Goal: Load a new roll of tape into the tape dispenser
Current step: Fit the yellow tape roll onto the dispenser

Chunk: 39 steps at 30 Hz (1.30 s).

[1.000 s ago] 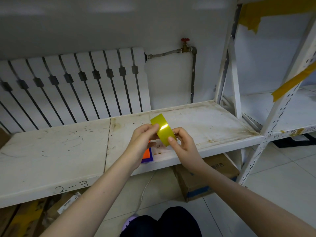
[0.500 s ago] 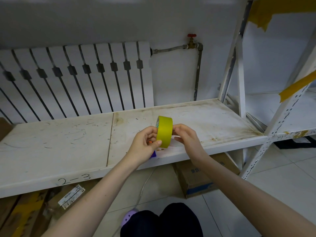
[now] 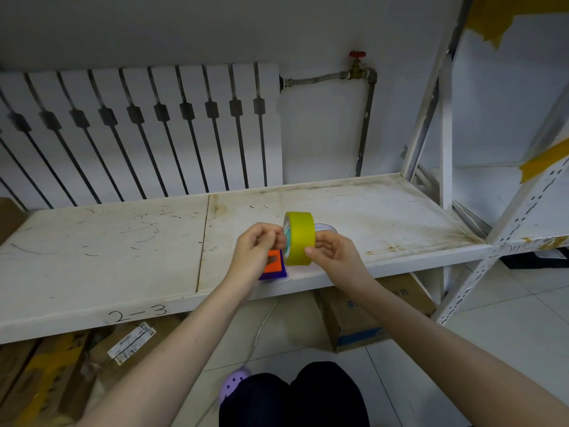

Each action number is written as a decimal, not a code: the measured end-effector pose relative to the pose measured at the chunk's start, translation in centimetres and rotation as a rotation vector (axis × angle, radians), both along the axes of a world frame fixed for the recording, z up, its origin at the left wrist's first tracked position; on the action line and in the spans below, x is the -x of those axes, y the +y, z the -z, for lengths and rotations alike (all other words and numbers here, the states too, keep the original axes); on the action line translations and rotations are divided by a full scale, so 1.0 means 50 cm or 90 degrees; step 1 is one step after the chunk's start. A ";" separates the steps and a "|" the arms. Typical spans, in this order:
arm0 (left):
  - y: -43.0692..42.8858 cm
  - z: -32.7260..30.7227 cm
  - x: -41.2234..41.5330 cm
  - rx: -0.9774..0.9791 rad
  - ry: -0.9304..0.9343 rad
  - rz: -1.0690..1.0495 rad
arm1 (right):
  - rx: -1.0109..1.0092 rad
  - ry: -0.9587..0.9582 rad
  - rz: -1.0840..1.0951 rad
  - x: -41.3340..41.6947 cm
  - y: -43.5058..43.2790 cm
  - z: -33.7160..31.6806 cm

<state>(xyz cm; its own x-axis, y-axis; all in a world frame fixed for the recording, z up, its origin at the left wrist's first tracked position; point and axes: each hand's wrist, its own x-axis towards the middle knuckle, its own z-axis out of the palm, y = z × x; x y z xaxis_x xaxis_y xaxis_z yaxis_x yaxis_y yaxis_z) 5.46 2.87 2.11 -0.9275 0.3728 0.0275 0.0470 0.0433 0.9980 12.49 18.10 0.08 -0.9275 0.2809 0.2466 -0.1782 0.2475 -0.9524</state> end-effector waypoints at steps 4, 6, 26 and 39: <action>-0.012 0.022 0.047 0.142 -0.026 -0.154 | 0.120 -0.035 0.088 0.007 0.026 0.013; -0.010 0.037 0.056 0.227 -0.061 -0.163 | 0.163 -0.052 0.108 0.010 0.037 0.017; -0.015 -0.024 0.037 0.027 -0.077 0.014 | 0.094 -0.057 -0.003 0.029 -0.006 0.004; -0.006 -0.045 -0.003 0.028 -0.073 0.028 | -0.178 0.008 0.107 -0.002 -0.050 -0.036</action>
